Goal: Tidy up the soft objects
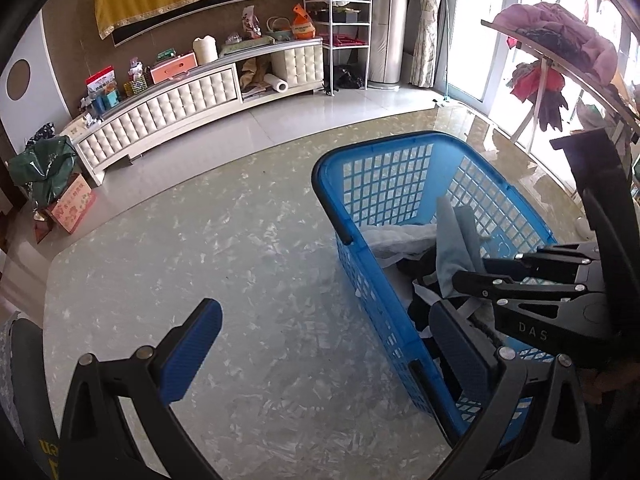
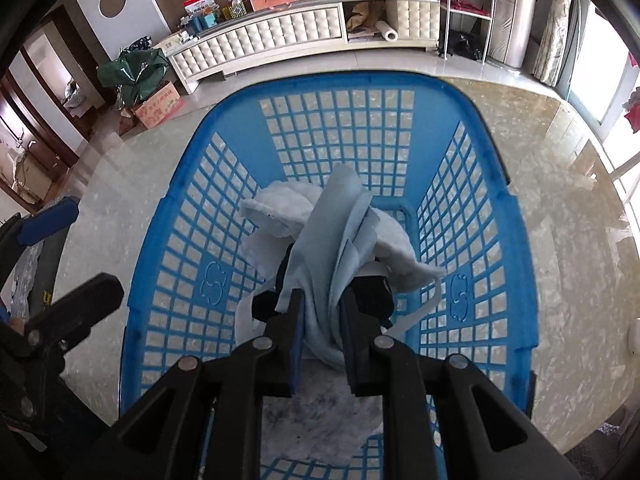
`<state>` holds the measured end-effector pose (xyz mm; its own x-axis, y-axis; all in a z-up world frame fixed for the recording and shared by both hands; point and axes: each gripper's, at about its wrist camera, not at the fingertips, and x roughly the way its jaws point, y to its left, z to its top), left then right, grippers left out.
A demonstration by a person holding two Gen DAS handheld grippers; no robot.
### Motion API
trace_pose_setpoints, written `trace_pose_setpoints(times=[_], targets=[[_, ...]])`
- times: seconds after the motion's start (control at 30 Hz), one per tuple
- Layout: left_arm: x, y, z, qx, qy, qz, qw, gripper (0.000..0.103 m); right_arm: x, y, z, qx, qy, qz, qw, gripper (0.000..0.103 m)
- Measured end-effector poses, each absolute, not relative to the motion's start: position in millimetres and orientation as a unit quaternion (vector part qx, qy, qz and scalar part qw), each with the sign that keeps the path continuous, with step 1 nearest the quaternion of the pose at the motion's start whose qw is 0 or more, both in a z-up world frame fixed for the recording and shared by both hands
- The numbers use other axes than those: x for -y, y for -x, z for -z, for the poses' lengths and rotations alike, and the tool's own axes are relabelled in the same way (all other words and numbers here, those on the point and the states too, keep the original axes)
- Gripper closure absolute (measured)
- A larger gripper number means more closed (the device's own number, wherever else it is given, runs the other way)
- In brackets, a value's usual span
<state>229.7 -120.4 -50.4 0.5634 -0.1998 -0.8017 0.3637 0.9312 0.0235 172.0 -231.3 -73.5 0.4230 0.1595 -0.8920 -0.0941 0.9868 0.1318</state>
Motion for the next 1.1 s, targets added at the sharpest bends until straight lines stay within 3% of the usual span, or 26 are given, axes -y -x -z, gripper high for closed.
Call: trace_pose_setpoints(times=[0.13,0.3,0.43,0.63,1.1], targets=[[117.8,-224.5,47.9,-0.436,-0.091,0.161,0.88,0.0,244.3,-165.9,72.4,-0.527,-0.034,-0.069,0.847,0.061],[112.2,-217.6,43.7,-0.432,-0.085,0.164,0.883,0.0,248.0,-154.4,68.7,-0.519,-0.034,-0.074,0.851,0.047],[105.9,-206.7,39.7,-0.427,-0.084,0.163,0.885,0.0,249.8,-141.5,60.6,-0.502,-0.032,-0.068,0.861,0.018],[90.6,-183.7,27.7,-0.414,-0.073,0.162,0.893,0.0,253.5,-114.3,40.5,-0.473,-0.036,-0.069,0.878,0.002],[41.4,-113.3,-23.3,-0.34,-0.044,0.13,0.93,0.0,219.0,-49.6,-22.9,-0.365,-0.023,-0.088,0.927,0.0]])
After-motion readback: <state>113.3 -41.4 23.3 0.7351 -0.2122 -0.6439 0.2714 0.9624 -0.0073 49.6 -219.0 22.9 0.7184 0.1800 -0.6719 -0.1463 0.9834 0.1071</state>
